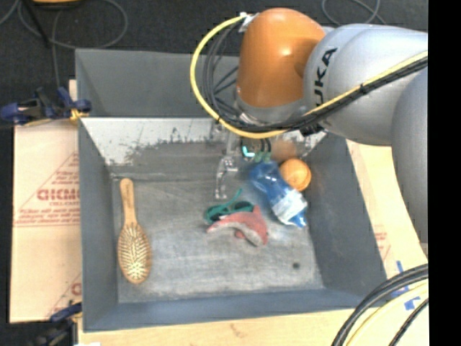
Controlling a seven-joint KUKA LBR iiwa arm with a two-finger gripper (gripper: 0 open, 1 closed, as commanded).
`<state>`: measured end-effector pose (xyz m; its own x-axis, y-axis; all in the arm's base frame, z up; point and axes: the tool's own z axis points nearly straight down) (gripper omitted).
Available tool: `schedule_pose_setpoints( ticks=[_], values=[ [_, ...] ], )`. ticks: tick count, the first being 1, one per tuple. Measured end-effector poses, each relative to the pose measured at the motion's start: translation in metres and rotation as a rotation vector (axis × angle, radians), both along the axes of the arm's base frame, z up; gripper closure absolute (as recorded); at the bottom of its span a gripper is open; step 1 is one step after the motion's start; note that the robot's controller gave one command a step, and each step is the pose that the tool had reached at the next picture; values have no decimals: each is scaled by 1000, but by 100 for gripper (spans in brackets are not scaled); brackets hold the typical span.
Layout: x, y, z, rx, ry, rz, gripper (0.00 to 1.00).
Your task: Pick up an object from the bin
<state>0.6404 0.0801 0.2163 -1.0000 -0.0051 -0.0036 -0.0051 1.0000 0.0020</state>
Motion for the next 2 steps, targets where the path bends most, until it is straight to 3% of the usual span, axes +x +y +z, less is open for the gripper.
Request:
schedule_pose_setpoints(
  ticks=[1, 2],
  values=[
    [0, 0, 1, 0, -1, -1, 0],
    [4, -12, -45, 1, -9, -9, 0]
  ],
)
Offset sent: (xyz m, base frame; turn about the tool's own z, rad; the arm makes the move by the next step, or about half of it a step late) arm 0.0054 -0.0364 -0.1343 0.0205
